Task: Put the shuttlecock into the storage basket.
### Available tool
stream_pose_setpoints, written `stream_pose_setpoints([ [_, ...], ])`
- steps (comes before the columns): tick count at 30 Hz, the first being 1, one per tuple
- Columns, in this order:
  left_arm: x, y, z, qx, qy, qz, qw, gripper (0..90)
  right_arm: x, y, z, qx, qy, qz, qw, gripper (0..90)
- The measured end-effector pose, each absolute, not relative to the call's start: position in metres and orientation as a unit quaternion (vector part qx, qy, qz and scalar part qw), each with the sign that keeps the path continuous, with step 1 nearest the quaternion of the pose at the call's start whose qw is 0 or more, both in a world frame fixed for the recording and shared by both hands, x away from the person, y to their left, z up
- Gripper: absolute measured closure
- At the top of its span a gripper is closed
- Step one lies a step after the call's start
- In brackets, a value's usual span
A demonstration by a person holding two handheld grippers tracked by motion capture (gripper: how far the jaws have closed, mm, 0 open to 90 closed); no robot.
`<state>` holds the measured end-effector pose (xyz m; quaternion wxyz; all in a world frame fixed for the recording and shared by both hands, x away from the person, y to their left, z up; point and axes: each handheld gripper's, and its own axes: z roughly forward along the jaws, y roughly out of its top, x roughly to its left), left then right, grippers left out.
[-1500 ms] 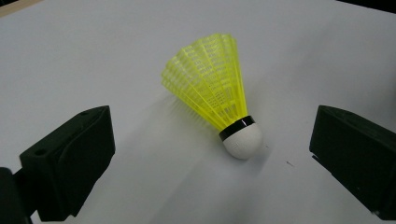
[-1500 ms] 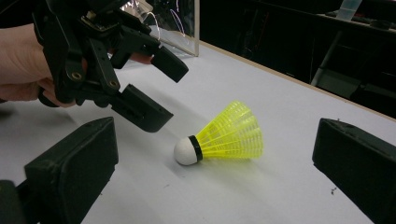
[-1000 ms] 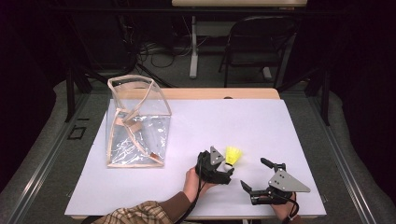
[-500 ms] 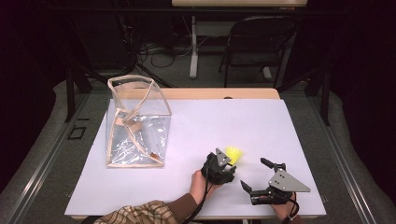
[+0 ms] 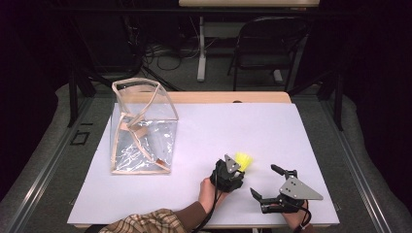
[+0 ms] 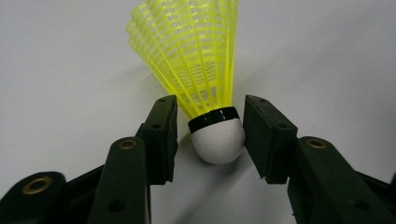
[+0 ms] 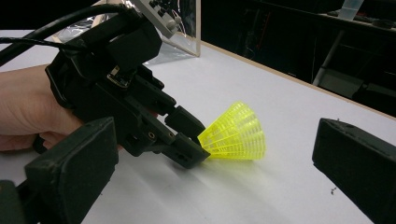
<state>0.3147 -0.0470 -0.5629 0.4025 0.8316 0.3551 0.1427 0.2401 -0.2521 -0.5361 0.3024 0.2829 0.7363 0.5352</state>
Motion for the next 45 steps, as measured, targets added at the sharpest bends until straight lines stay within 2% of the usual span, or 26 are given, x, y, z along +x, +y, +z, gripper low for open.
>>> stream_pose_setpoints([
  [7,0.315,-0.046,-0.563,0.831,0.358,0.138,0.403,62.6,0.24,-0.252,-0.536,0.282,0.737,0.535,0.301,0.0],
  [12,0.315,-0.045,-0.563,0.828,0.361,0.135,0.408,64.3,0.24,-0.252,-0.536,0.282,0.736,0.536,0.301,0.0],
  [21,0.314,-0.04,-0.562,0.814,0.377,0.121,0.425,64.6,0.24,-0.252,-0.536,0.283,0.738,0.534,0.301,0.0],
  [45,0.319,-0.024,-0.547,0.8,0.366,0.122,0.459,64.6,0.24,-0.252,-0.536,0.283,0.738,0.534,0.301,0.0],
])
